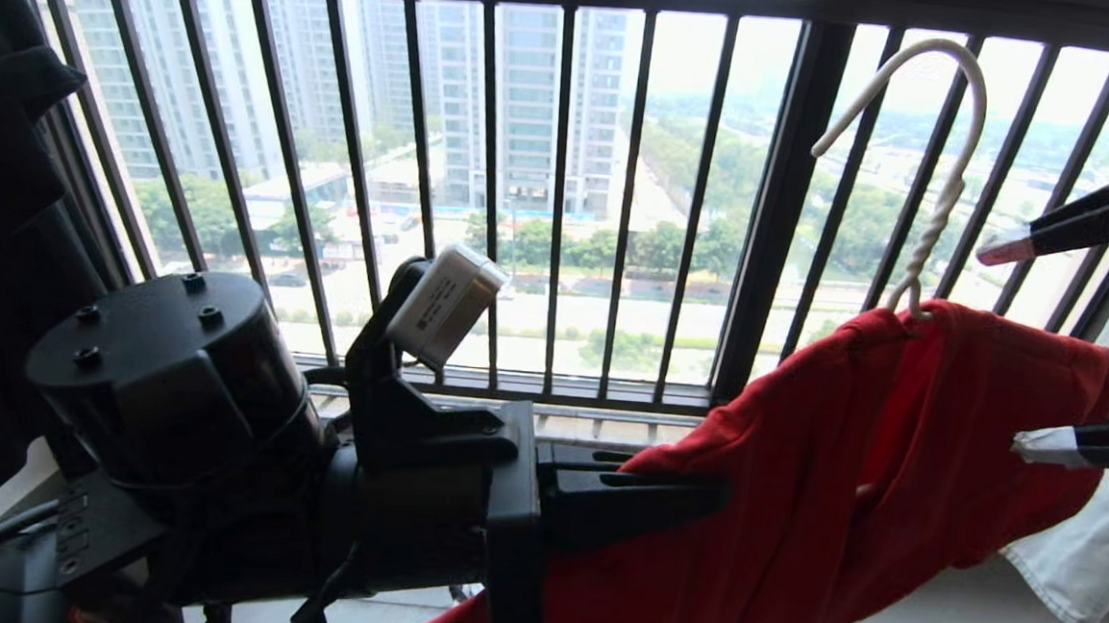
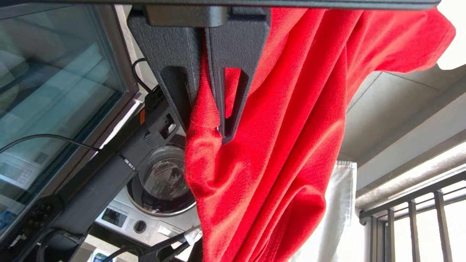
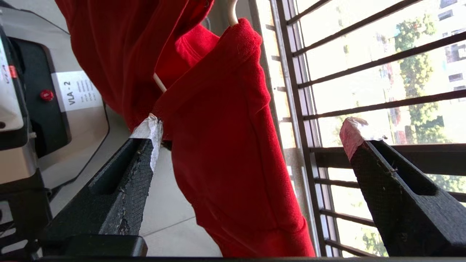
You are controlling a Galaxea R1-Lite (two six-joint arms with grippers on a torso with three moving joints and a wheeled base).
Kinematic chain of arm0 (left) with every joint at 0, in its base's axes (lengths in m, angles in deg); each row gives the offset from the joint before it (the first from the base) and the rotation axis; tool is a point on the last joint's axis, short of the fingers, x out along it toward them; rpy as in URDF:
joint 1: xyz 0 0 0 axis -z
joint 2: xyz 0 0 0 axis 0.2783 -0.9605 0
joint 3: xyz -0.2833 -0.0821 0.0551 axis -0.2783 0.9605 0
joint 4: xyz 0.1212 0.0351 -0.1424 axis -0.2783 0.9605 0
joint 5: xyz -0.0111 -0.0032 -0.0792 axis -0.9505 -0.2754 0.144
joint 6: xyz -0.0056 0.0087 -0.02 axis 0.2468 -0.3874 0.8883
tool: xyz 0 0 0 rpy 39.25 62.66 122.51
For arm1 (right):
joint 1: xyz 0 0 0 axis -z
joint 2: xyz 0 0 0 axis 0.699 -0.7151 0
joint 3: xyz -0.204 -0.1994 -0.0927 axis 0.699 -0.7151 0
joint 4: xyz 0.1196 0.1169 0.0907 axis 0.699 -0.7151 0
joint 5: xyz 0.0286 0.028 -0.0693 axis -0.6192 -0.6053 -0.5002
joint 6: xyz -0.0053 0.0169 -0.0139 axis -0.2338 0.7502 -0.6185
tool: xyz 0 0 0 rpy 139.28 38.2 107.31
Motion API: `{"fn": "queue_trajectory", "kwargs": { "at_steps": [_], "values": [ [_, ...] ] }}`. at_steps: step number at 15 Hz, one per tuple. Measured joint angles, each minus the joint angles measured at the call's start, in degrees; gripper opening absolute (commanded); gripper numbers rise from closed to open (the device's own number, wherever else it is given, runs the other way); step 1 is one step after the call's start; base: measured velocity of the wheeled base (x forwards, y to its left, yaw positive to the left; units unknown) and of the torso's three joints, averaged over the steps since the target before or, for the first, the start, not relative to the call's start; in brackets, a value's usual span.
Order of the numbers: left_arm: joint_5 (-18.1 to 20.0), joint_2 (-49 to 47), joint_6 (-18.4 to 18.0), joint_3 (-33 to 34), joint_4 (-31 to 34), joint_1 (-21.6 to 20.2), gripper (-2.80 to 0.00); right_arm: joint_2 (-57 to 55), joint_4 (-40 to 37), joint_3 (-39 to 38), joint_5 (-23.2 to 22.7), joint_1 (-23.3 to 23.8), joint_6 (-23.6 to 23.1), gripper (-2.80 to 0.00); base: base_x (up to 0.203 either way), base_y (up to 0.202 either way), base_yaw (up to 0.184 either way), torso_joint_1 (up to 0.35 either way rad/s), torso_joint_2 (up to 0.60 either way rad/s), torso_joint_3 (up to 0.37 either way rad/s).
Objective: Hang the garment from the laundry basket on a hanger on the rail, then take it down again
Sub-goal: Hang the clothes rack on the clothesline
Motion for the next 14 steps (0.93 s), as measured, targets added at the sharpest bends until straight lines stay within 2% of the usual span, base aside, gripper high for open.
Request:
{"fn": "queue_trajectory", "kwargs": {
  "at_steps": [4,8,9,12,14],
  "values": [
    [1.11,1.92,0.03,0.94,0.00,0.00,-2.80,-1.94,-2.79,0.00,-3.87,-3.76,0.35,0.00,0.000,0.000,0.000,0.000,0.00,0.000],
    [1.69,3.91,-0.06,1.98,0.01,0.00,-2.80,-3.58,-2.99,0.20,-6.56,-5.60,0.41,0.00,0.000,0.000,0.000,0.000,0.00,0.000],
    [1.68,4.14,-0.11,2.03,0.00,-0.01,-2.80,-3.99,-2.93,0.40,-6.84,-6.11,0.44,-2.80,0.000,0.000,0.000,0.000,0.00,0.000],
    [1.63,4.71,-0.06,2.08,0.05,-0.01,-2.80,-4.80,-2.51,0.61,-9.48,-6.85,0.85,-2.80,0.000,0.000,0.000,0.000,0.00,0.000],
    [1.58,5.08,-0.06,2.00,0.11,-0.06,-2.80,-5.08,-2.46,0.68,-9.68,-7.27,1.93,-2.80,0.000,0.000,0.000,0.000,0.00,0.000]
  ]
}}
